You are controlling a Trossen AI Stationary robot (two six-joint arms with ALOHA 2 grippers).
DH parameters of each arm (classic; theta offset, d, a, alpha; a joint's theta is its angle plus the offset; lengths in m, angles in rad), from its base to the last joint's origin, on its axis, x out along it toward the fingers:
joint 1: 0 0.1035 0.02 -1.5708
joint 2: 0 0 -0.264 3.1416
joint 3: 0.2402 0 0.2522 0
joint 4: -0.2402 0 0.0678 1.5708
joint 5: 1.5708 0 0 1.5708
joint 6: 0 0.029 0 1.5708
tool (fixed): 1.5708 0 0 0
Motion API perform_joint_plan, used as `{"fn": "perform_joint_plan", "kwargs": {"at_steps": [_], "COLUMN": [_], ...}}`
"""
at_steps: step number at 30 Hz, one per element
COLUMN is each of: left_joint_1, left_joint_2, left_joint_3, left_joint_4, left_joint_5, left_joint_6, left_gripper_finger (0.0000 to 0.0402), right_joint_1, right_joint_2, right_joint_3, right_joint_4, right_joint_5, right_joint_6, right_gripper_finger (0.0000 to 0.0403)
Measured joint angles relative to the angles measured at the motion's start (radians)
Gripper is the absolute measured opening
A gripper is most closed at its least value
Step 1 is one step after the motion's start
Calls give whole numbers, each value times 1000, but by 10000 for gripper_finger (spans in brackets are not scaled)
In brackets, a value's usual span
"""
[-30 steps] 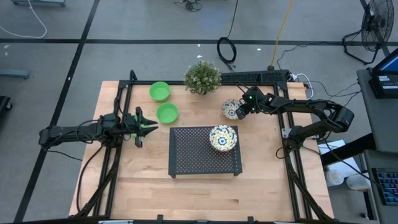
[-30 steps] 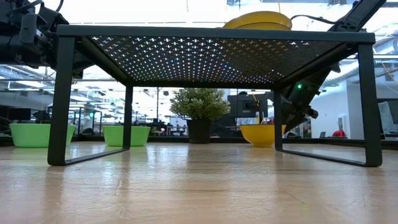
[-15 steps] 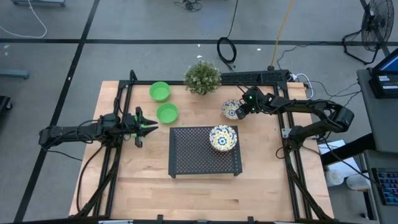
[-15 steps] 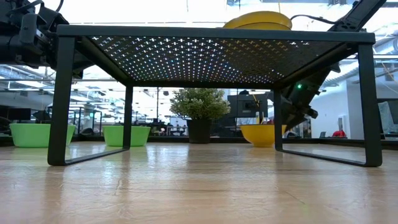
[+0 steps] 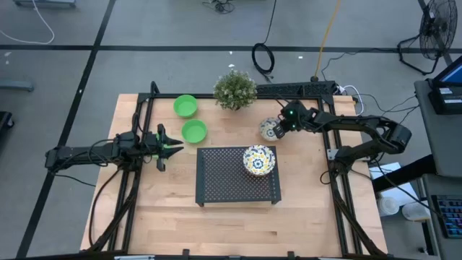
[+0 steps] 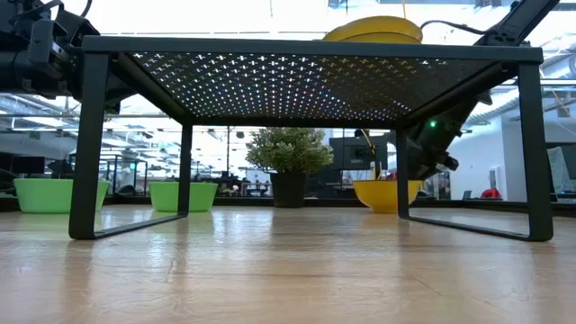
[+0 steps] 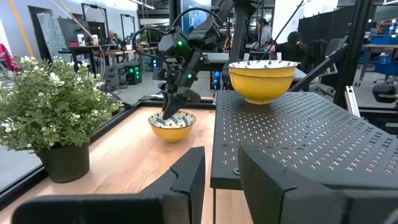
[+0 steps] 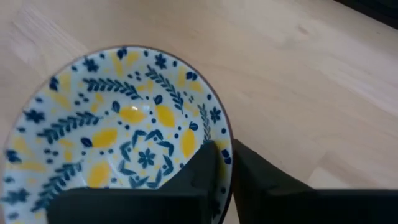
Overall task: Pick & Place Mini bowls
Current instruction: Stack the white patterned bowl on top of the white patterned bowls on the shelf
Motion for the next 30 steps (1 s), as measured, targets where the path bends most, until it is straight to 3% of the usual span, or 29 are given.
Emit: {"fn": "perform_joint_plan", "kwargs": {"at_steps": [5,30], "left_joint_1": [0,0], "left_joint_2": [0,0], "left_joint_3": [0,0], "left_joint_4": [0,0], "left_joint_5": [0,0], "left_joint_6": [0,0], "left_gripper_finger": [99,99], "right_joint_1": [0,0], "right_joint_2": [-1,0], "right_joint_3": [2,1], "right_joint_4": [3,-6], "right_joint_5": [-1,1], "right_joint_6": [-14,-23], "right_gripper_finger": [9,12]}}
